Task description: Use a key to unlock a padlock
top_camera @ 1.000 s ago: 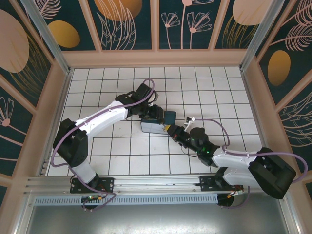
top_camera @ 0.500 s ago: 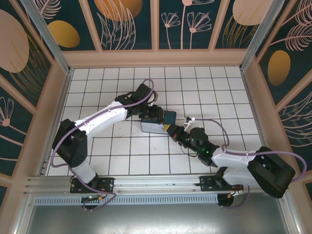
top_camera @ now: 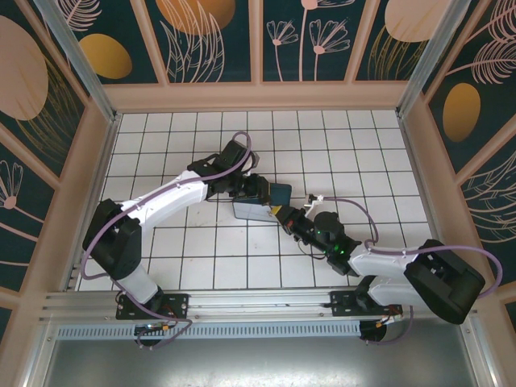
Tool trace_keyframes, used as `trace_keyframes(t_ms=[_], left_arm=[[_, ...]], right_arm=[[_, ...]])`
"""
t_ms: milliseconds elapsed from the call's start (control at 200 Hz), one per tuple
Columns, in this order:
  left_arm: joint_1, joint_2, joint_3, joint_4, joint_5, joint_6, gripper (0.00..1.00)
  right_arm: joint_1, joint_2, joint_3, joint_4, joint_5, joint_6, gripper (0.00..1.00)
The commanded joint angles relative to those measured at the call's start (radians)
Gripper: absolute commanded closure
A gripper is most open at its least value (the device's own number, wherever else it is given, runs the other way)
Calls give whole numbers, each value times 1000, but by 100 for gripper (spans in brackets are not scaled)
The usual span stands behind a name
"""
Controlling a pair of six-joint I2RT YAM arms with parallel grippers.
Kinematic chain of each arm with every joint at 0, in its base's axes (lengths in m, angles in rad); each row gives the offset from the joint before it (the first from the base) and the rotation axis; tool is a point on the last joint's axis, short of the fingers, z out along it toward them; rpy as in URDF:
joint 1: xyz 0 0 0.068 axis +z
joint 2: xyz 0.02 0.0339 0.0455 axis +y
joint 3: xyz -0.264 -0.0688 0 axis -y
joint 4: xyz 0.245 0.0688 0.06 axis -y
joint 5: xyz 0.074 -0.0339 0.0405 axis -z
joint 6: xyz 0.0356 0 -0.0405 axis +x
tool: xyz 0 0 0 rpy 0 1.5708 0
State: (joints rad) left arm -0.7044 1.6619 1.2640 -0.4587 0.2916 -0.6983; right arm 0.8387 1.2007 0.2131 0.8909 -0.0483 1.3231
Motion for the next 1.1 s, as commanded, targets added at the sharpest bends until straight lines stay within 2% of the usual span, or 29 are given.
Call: trace_keyframes(t_ms=[0,375,646,901,1091], left_arm=[[-5,38,-53,-99,33,-24,63],[-6,45,-51,-120,47,-26,65],[-5,78,-31,-141,23,-4,65],[-4,79,-32,-140,9,-6,64],[-6,69,-35,-146,-14,-1,56]], right_arm=[[-7,1,-12,65,59,43,100],[7,-20,-22,61,133,127,100],[8,28,-6,111,39,111,100],[20,25,-7,108,25,123,100],[30,33,-32,146,47,193,100]])
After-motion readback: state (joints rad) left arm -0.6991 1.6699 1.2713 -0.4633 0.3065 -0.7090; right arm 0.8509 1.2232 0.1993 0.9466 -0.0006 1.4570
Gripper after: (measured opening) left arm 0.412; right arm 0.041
